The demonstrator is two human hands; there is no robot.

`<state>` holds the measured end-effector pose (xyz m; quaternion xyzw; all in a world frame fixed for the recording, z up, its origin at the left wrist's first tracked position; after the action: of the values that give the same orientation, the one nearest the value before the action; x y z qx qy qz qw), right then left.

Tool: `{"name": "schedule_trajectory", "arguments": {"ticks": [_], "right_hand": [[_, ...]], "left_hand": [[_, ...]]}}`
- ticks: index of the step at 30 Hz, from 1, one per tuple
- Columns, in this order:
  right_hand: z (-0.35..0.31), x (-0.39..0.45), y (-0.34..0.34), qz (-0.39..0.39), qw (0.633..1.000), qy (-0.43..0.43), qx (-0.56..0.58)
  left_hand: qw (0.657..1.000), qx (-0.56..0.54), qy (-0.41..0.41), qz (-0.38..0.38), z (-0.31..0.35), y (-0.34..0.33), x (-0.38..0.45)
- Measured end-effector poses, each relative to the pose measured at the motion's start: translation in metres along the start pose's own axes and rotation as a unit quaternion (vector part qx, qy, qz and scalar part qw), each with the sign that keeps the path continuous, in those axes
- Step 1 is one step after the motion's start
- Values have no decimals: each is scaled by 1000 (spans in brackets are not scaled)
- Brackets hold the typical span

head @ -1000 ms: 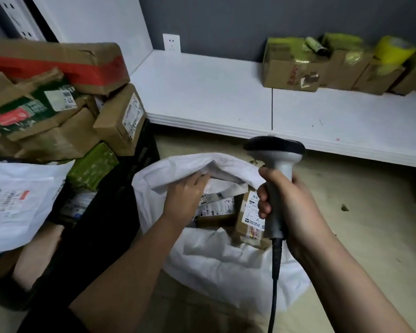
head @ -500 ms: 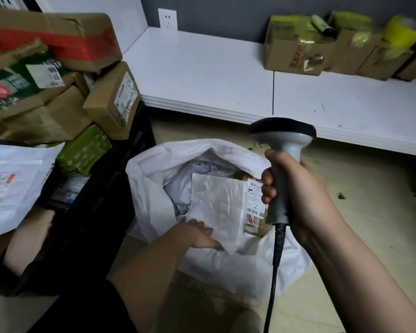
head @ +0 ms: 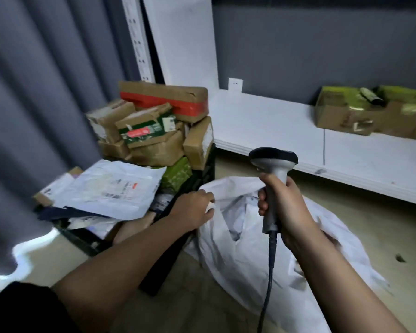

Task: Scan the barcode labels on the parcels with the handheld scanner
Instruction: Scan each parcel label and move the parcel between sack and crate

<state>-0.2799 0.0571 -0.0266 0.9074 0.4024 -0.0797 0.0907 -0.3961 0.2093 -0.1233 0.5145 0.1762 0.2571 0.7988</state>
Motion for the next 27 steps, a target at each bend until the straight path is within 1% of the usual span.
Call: {"name": "schedule_trajectory", "arguments": {"ticks": [2,4,7,10,11,12,13,14,15,16,17,18,20,21,25,27], "right_hand": [[-2,-8,-26,-26,1000,9,-13],[-3,-15,-48,-50,998,15,-37],[-2,-25,-79,-82,994,28,-62],[0,-28,-101,-98,992,36,-65],[1,-28,-108,-102,992,37,-69],[3,-28,-114,-106,991,38,-72],[4,-27,-118,-108,991,38,-74],[6,-26,-123,-110,990,38,-76],[7,-25,-128,-112,990,37,-79],[9,-24,-132,-113,990,36,-82],[10,-23,-135,-113,989,33,-85],[11,-22,-138,-114,989,31,-86],[15,-19,-143,-112,989,28,-89],[16,-18,-145,-112,989,26,-91],[20,-16,-148,-113,989,16,-95],[22,-15,-148,-115,989,14,-97]], "left_hand": [[995,77,-10,54,-23,34,-23],[987,147,7,70,-48,58,-44],[978,188,75,55,-93,80,-76],[967,198,161,-18,-132,87,-103],[965,169,198,-40,-142,88,-109],[964,111,239,-40,-150,90,-114],[958,41,283,-16,-156,94,-117],[947,-21,320,32,-163,99,-118],[931,-58,350,88,-171,104,-119],[915,-60,374,137,-178,111,-121],[901,-47,397,167,-185,116,-124],[889,-32,419,182,-190,120,-128],[863,-45,466,193,-200,126,-135],[850,-77,481,200,-207,125,-136],[801,-242,489,245,-225,123,-129],[774,-279,511,251,-228,120,-126]]}}
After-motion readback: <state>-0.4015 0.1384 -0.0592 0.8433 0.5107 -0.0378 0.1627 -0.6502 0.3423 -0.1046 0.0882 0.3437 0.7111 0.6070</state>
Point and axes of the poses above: each hand's wrist, its own x-axis towards the middle knuckle, its own y-axis out of the back of the hand, z = x × y, the point moved 2 cm from there along x, towards the middle knuckle, and after that the axes turned 13 degrees about -x, right-handed, at the moved point
